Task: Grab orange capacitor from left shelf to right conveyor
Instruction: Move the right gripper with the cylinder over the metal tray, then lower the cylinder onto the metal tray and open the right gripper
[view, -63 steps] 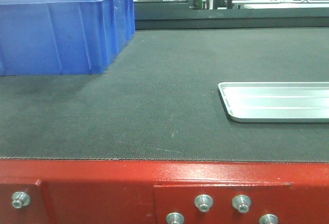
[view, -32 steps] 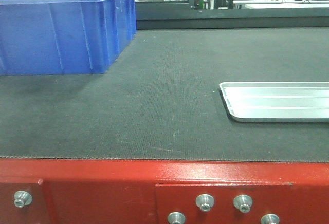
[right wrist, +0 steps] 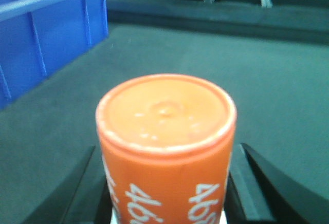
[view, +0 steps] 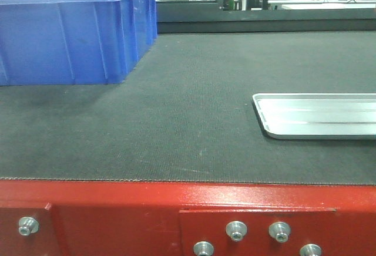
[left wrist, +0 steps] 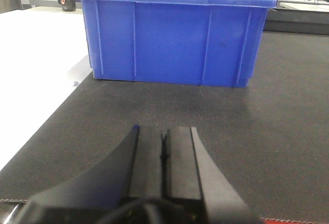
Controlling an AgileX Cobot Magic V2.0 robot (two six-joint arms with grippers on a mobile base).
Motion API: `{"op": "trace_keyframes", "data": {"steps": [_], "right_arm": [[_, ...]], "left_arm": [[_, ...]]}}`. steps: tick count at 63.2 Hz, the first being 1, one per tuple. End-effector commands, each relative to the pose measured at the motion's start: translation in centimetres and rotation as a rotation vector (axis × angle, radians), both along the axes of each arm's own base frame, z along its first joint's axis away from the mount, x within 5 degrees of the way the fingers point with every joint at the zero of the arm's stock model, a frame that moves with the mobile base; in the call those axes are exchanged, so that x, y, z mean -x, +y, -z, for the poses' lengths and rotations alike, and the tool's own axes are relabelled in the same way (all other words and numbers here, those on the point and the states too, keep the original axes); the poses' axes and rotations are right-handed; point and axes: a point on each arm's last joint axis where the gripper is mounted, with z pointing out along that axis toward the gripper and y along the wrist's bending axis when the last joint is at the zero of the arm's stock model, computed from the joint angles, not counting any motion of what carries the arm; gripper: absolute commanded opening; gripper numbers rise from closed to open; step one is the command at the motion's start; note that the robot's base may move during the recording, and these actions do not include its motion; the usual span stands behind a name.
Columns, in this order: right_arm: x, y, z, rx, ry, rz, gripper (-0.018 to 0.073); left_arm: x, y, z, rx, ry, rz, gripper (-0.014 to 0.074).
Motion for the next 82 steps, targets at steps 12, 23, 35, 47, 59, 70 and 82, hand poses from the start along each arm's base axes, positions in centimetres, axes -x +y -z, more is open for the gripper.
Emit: {"op": "trace_keyframes", "data": {"steps": [12,23,35,47,59,70,82], "right_arm": [[-2.1,0.5,3.6,-0.016,-0.118,-0.028,0.0118],[-3.6,0.8,5.9,0.026,-0.151,-0.036,0.0118],[-4.9,0.7,8.0,0.026,-0.145,-0.027,0.0118],[-5.9,-0.1,8.9,0.03,-0.125,0.007,0.0118],[-6.4,-0.3,10.2,0.035,-0.081,0.015,0.012],[-6.5,-0.3,10.9,0.038,-0.054,0.012,0.0197],[-6.5,-0.3,10.9,0.025,-0.053,0.013,0.0547]], "left_arm": [[0.1,0.1,-1.0,0.009,-0.104,-0.006,-0.0127],[0.1,0.1,-1.0,0.009,-0.104,-0.006,-0.0127],[0.1,0.1,-1.0,0.009,-0.104,-0.006,-0.0127],[0.1,0.1,-1.0,0.009,-0.104,-0.006,-0.0127],[0.1,0.1,-1.0,0.009,-0.104,-0.006,-0.0127],[0.1,0.1,-1.0,0.009,-0.104,-0.006,-0.0127],[0.1,0.1,-1.0,0.009,-0.104,-0.006,-0.0127]]}}
